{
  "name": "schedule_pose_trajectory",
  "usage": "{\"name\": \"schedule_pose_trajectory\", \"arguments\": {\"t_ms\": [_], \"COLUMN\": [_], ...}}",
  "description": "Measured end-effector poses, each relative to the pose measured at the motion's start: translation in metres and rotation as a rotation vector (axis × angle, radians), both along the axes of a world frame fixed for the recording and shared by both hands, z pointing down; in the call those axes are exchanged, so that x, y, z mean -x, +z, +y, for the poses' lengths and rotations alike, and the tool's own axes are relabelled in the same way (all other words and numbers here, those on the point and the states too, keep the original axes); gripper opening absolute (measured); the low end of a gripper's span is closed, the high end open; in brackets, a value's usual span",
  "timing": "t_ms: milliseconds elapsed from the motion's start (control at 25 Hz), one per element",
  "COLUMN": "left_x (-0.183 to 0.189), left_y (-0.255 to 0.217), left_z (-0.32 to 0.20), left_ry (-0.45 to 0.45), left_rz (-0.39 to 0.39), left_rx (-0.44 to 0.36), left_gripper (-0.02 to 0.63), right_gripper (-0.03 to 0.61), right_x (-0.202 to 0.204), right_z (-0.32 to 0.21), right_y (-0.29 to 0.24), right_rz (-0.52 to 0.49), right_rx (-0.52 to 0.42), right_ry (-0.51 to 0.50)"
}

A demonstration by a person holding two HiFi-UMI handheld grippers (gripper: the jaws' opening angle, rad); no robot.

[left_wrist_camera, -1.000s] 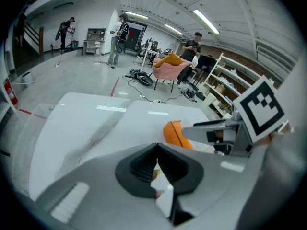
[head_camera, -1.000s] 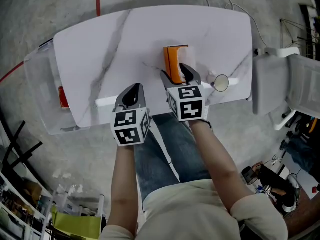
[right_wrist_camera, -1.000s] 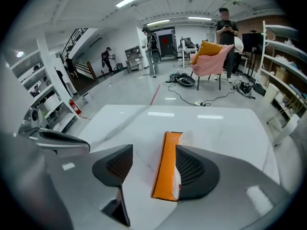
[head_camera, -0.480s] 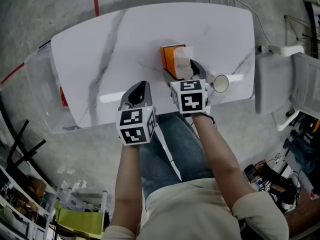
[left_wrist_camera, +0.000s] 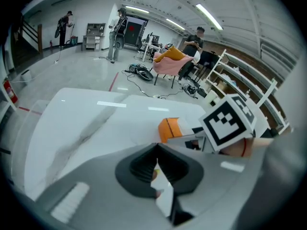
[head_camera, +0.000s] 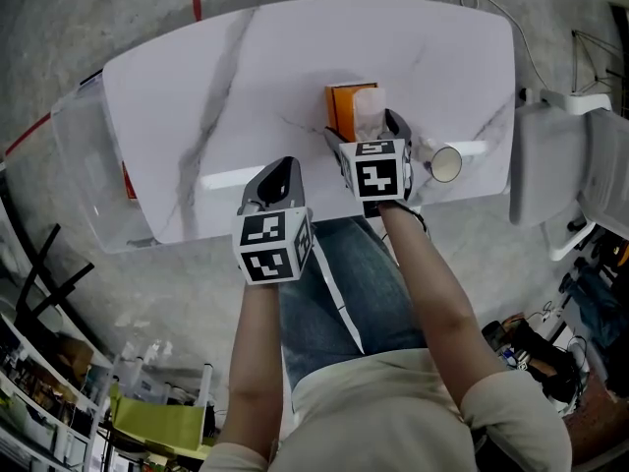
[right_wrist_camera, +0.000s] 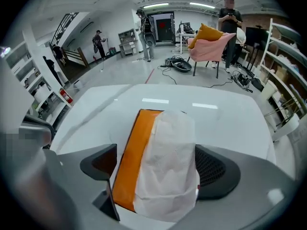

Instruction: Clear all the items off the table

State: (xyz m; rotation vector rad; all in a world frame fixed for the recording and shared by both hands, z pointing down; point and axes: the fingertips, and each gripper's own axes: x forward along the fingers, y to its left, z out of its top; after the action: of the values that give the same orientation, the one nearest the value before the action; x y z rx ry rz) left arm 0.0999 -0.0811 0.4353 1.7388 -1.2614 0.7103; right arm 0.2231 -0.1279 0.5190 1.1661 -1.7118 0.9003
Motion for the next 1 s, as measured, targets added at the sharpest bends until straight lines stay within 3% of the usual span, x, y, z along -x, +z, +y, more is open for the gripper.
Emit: {"name": "schedule_pose_trajectory", "arguments": {"t_ms": [1000], "left_x": [0.020], "left_y": [0.007], "left_z": [0.005], "left_ry": [-0.049], "left_rz": [0.009], "left_rx": [0.022], "left_gripper": [0.009], "right_gripper": [0.508], "right_x": [0.008], "right_z": [0.006], "right_y": [0.055], "right_rz": [0.051], "right_rx": [0.104], "right_ry": [-0.011]}}
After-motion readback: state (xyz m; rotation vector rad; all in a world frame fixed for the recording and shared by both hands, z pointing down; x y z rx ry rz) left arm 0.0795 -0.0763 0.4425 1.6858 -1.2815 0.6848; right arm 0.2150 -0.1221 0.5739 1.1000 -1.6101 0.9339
